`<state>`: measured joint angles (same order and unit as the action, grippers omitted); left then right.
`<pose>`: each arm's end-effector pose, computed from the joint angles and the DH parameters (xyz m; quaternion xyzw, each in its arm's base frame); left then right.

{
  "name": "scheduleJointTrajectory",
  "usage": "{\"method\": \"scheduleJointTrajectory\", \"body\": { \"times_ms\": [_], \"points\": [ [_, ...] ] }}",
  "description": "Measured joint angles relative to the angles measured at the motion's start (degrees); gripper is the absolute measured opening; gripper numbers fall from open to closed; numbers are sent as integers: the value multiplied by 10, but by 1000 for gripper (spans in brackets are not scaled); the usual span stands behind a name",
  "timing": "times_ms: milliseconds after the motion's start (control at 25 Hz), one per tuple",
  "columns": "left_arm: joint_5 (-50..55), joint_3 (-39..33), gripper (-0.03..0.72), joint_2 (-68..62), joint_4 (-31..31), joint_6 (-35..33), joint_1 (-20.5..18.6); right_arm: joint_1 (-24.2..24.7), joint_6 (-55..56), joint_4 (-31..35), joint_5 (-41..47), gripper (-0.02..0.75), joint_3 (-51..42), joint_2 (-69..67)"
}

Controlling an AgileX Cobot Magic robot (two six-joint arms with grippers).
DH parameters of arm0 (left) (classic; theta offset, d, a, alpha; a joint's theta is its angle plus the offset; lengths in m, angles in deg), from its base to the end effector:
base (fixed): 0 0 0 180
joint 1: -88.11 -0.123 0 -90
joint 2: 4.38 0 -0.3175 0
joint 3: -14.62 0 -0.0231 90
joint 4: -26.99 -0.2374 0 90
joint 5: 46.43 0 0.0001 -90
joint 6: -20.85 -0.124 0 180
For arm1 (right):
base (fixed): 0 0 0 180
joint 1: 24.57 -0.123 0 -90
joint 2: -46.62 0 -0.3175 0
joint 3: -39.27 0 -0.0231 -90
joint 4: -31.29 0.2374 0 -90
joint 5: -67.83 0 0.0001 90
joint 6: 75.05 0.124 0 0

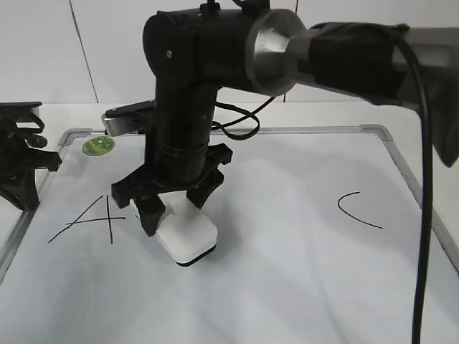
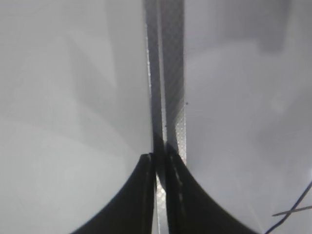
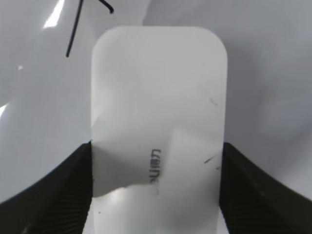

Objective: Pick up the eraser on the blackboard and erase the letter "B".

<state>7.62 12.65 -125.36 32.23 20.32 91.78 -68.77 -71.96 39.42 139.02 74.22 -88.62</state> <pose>0.3805 -0.0336 0.1620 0.0108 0.9989 -0.0384 0.0251 0.3337 0.3477 0.2054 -0.3326 0.9377 0.0926 0.0404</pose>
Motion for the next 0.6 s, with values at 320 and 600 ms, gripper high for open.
{"method": "scheduleJointTrajectory", "body": {
  "times_ms": [320,600],
  "points": [
    [0,0,25,0,1,0,0,-3,-15,31,-2,568,-2,-25],
    [0,0,25,0,1,0,0,-12,-22,25,-12,568,-2,-32]
  ]
}}
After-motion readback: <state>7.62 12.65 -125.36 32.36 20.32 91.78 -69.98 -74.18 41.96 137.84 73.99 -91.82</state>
